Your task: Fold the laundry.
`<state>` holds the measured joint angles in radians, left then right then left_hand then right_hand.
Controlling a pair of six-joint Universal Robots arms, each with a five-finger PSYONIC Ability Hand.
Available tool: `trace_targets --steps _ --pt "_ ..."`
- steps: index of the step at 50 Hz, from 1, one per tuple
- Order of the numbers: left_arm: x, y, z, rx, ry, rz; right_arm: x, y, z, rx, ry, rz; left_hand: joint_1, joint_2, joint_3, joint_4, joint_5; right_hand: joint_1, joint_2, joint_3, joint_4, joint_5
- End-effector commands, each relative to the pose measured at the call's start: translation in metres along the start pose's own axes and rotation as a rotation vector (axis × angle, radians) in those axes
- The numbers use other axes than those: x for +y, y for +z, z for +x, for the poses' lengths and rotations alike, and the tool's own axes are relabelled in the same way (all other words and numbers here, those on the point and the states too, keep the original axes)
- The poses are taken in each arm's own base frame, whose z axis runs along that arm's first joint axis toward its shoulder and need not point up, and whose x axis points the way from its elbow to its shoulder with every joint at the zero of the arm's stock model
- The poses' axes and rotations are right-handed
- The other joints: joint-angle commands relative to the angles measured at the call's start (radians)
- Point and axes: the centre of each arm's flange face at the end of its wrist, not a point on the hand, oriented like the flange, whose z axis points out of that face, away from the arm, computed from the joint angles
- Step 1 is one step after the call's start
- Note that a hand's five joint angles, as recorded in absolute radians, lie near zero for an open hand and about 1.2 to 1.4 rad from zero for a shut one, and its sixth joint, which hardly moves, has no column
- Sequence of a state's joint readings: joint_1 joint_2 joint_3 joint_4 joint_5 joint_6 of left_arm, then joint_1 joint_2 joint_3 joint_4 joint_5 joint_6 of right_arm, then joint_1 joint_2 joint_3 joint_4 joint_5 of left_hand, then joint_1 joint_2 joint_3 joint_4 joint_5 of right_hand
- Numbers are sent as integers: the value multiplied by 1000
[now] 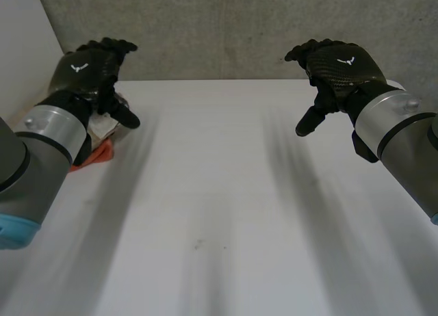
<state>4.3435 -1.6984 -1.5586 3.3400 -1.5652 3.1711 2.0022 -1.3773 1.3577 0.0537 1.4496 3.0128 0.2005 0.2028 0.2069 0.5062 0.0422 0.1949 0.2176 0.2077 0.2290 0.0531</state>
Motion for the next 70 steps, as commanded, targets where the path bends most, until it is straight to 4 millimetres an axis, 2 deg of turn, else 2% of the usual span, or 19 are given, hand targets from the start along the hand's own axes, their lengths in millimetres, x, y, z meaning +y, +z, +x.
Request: trace_targets --steps 1,5,11,14,25,28,29,32,36,39,43,48,52,55,59,62,63,65,70 --pt "7 28 -23 -63 23 39 2 0 -1 -2 1 -7 -26 -28 -32 -332 -42 -20 -43 -33 -54 -53" --pt "28 57 -38 -80 71 26 4 1 -1 -3 1 -12 -26 -28 -32 -332 -42 -20 -43 -33 -54 -53" --pt "74 102 -103 -156 243 -31 5 1 -2 -5 2 -16 -26 -28 -32 -332 -42 -20 -43 -33 -54 -53" --pt "96 123 -115 -146 322 1 6 0 -2 -5 2 -17 -25 -27 -32 -331 -41 -20 -43 -33 -54 -53" --pt "167 162 -172 -147 379 20 10 1 -2 -5 -10 -31 77 75 71 -228 61 -20 -43 -33 -54 -53" --pt "179 167 -185 -166 381 15 10 1 -2 -5 -10 -31 379 377 373 73 363 -20 -43 -33 -54 -53" --pt "183 168 -189 -176 381 11 10 1 -1 -4 -10 -31 714 712 708 408 698 -20 -43 -33 -54 -53" --pt "183 168 -191 -192 380 12 10 1 -1 -4 -10 -30 1194 1192 1188 889 1178 -20 -43 -33 -54 -53" --pt "178 168 -187 -233 380 14 10 1 -1 -4 -20 -28 1196 1193 1189 890 1180 -20 -43 -33 -54 -53" --pt "154 162 -177 -265 381 42 10 1 -1 -4 -28 -31 1196 1193 1189 890 1180 -20 -43 -33 -54 -53" --pt "120 155 -138 -213 368 123 9 1 -1 -2 -36 -29 1196 1193 1189 890 1180 -20 -43 -33 -54 -53" --pt "57 128 -58 -57 193 232 5 0 0 3 -38 -17 1196 1193 1189 890 1180 -20 -43 -33 -54 -53" --pt "31 91 2 96 19 217 2 -1 3 12 -39 -6 1196 1193 1189 890 1180 -20 -43 -33 -54 -53" --pt "22 57 54 257 -135 168 -4 -1 11 34 -41 8 1196 1193 1189 890 1180 -20 -43 -33 -54 -53" --pt "32 16 113 465 -301 62 -7 0 24 71 -40 15 1196 1193 1189 890 1180 -20 -43 -33 -54 -53" --pt "38 -4 142 570 -351 16 -8 1 32 95 -39 19 1196 1193 1189 890 1180 -20 -43 -33 -54 -53" --pt "43 -12 154 614 -349 -8 -8 1 34 99 -39 20 536 534 530 231 520 -20 -43 -33 -54 -53" --pt "49 -16 160 632 -329 -21 -9 2 37 106 -39 20 -23 -25 -29 -328 -39 -20 -43 -33 -54 -53" --pt "49 -8 155 596 -197 22 -10 2 41 111 -48 22 -19 -22 -26 -325 -36 -20 -43 -33 -54 -53"
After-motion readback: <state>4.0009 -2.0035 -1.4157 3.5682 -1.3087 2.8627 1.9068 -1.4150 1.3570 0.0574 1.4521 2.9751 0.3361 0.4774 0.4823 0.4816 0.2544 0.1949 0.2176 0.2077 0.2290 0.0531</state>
